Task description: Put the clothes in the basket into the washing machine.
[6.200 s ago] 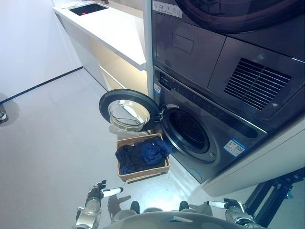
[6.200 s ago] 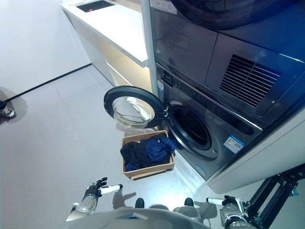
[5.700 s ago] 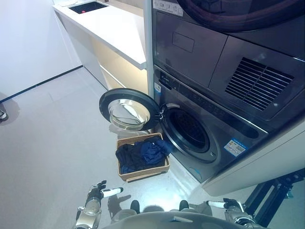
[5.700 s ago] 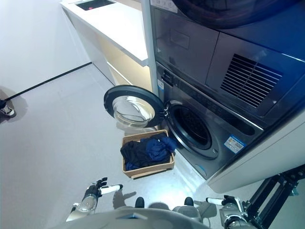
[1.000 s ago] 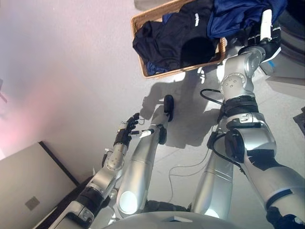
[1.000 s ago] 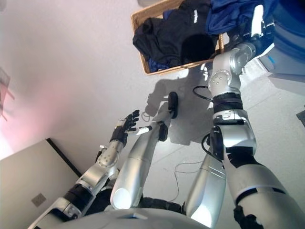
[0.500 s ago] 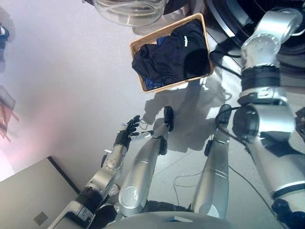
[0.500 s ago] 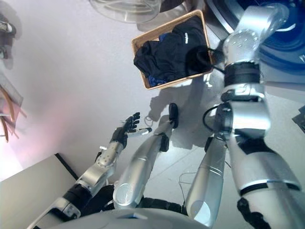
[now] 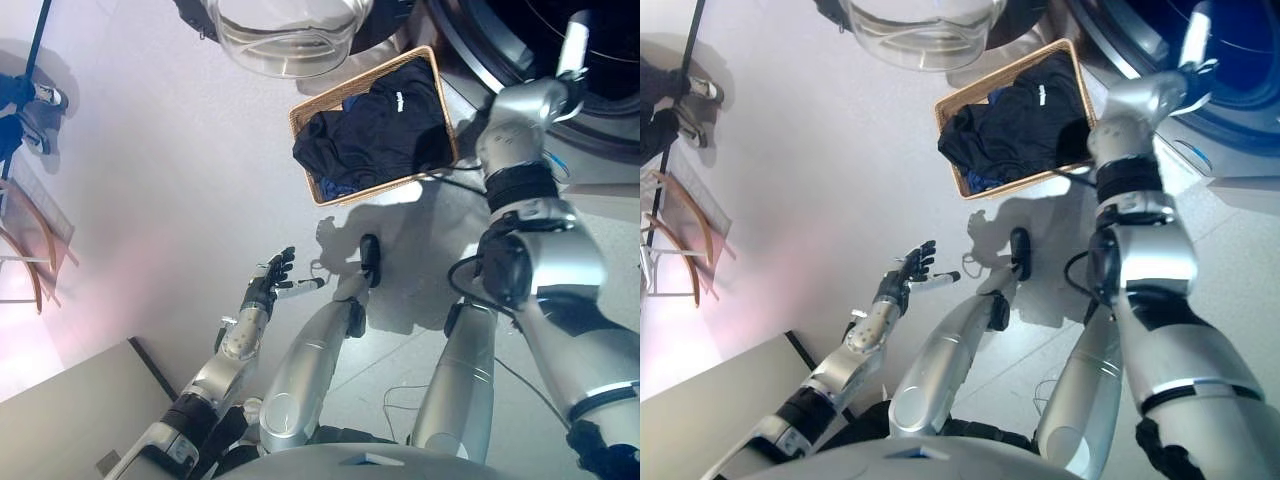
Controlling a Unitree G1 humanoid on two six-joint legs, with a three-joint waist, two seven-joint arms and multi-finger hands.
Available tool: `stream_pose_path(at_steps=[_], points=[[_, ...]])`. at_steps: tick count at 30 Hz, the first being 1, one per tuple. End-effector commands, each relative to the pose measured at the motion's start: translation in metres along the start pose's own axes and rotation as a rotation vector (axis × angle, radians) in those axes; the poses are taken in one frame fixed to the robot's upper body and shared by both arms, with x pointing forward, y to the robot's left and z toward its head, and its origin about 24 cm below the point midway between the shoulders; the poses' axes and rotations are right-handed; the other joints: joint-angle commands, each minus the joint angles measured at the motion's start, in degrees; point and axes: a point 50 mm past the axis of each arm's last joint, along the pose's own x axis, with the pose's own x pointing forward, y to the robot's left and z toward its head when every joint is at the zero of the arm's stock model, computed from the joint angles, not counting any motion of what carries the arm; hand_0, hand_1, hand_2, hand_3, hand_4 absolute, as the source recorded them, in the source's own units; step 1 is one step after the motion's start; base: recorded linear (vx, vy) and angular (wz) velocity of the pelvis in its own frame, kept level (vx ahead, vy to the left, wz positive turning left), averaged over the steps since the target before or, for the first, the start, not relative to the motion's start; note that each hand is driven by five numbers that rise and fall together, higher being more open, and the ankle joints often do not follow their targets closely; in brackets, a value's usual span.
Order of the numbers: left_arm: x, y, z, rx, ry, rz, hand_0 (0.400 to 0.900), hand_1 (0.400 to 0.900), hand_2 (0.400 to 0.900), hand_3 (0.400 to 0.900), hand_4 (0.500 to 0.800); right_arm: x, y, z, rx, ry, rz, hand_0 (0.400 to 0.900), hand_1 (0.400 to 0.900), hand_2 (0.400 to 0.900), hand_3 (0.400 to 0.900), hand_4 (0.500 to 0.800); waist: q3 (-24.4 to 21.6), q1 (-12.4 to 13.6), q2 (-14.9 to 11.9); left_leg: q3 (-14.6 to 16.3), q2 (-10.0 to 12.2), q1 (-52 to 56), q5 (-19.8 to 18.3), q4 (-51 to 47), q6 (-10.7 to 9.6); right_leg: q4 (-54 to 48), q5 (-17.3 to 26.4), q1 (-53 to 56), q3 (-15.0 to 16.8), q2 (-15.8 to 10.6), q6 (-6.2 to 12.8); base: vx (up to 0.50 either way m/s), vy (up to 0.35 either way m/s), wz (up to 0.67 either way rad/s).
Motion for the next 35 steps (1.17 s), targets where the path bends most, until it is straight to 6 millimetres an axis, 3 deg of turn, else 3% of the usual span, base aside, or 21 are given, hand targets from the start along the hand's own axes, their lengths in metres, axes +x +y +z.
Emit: stream_pose_path(at_steps=[1,6,8,9,12,14,15,16,18,22,26,35], points=[[-0.009,0.007,-0.012,0.007,0.022,0.048,0.9,0.9,0.9,0.9,0.8,-0.018,0.007,-0.013,-0.124,-0.063,0.147,0.9,0.9,0.9,0.9,0.8,-2.16,-0.8,-1.79,-1.44,-0.05,0.87,-7.29,3.93,-2.99,-0.74,-0.15,3.31,-2.11,2.45,-0.95,0.0,-0.036,-0.12],[-0.008,0.006,-0.011,0.003,0.017,0.07,0.9,0.9,0.9,0.9,0.8,-0.03,-0.041,-0.049,-0.318,-0.022,0.172,0.9,0.9,0.9,0.9,0.8,-1.57,-2.24,-4.34,-1.97,0.72,3.11,-7.45,4.08,-3.07,-1.83,0.2,6.93,-3.08,3.23,-1.08,0.0,-0.051,-0.01],[-0.008,0.006,-0.013,-0.006,0.026,0.081,0.9,0.9,0.9,0.9,0.8,-0.031,-0.073,-0.062,-0.422,0.011,0.16,0.9,0.9,0.9,0.9,0.8,-1.56,-2.86,-5.42,-2.31,0.95,4.92,-7.4,3.59,-3.22,-2.54,0.34,9.18,-3.82,3.29,-1.02,0.0,-0.039,0.05],[-0.008,0.006,-0.013,-0.007,0.027,0.081,0.9,0.9,0.9,0.9,0.8,-0.031,-0.074,-0.062,-0.424,0.012,0.161,0.9,0.9,0.9,0.9,0.8,-1.55,-3.04,-5.44,-2.33,0.84,4.95,-6.88,3.31,-3.19,-2.93,0.84,9.3,-3.87,3.19,-1.04,0.03,-0.054,0.06],[-0.008,0.017,-0.018,-0.006,0.044,0.116,0.9,0.9,0.9,0.9,0.8,-0.027,-0.153,-0.072,-0.674,0.114,0.133,0.9,0.9,0.9,0.9,0.8,-1.89,-3.86,-7.76,-3.12,1.49,9.36,-7.62,2.45,-3.24,-3.92,0.25,14.37,-5.37,3.86,-0.99,0.07,-0.071,0.01],[-0.01,0.028,-0.023,0.001,0.053,0.137,0.9,0.9,0.9,0.9,0.8,-0.022,-0.203,-0.065,-0.861,0.164,0.091,0.9,0.9,0.9,0.9,0.8,-2.44,-4.01,-8.9,-3.43,1.9,11.9,-7.57,1.34,-3.32,-4.98,0.17,16.97,-6.17,4.42,-0.95,0.06,-0.06,-0.04],[-0.011,0.028,-0.023,0.001,0.053,0.137,0.9,0.9,0.9,0.9,0.8,-0.022,-0.203,-0.065,-0.862,0.164,0.092,0.9,0.9,0.9,0.9,0.8,-2.48,-4.07,-8.97,-3.42,1.81,11.86,-7.15,1.07,-3.3,-5.28,0.55,16.95,-6.17,4.34,-0.97,0.1,-0.091,-0.03],[-0.015,0.036,-0.032,-0.015,0.078,0.154,0.9,0.9,0.9,0.9,0.8,-0.019,-0.25,-0.051,-1.047,0.212,0.047,0.9,0.9,0.9,0.9,0.8,-3.45,-3.81,-10.03,-3.83,2.49,14.56,-7.44,-0.13,-3.52,-6.23,-0.04,19.7,-7.05,4.94,-0.96,0.1,-0.098,0.01],[-0.02,0.044,-0.043,-0.005,0.121,0.167,0.9,0.9,0.9,0.9,0.8,-0.017,-0.291,-0.034,-1.231,0.249,-0.04,0.9,0.9,0.9,0.9,0.8,-4.78,-3.35,-10.72,-4.53,2.72,17.27,-7.2,-2.09,-3.69,-7.58,-0.18,22.49,-7.8,5.35,-0.85,0.13,-0.126,0.08],[-0.029,0.056,-0.067,0.011,0.219,0.202,0.9,0.9,0.9,0.9,0.8,-0.035,-0.365,-0.007,-1.446,0.394,-0.215,0.9,0.9,0.9,0.9,0.8,-7.27,-2.98,-11.79,-5.58,3.54,21.99,-6.54,-4.8,-3.97,-9.38,-0.81,27.35,-9.46,5.95,-0.96,0.09,-0.108,0.17],[-0.042,0.066,-0.086,0.039,0.3,0.217,0.9,0.9,0.9,0.9,0.8,-0.056,-0.41,0.009,-1.567,0.531,-0.311,0.9,0.9,0.9,0.9,0.8,-9.61,-2.98,-12.61,-6.5,3.95,26.04,-6.27,-6.97,-4.15,-10.62,-1.68,31.59,-10.86,6.79,-1.14,0.09,-0.098,0.17],[-0.059,0.08,-0.115,0.075,0.44,0.258,0.9,0.9,0.9,0.9,0.8,-0.089,-0.449,0.018,-1.62,0.696,-0.363,0.9,0.9,0.9,0.9,0.8,-14.34,-3.62,-14.03,-6.68,5.36,33.06,-6.46,-9.72,-4.62,-12.45,-3.27,38.87,-12.47,7.95,-1.28,0.07,-0.047,0.05]])
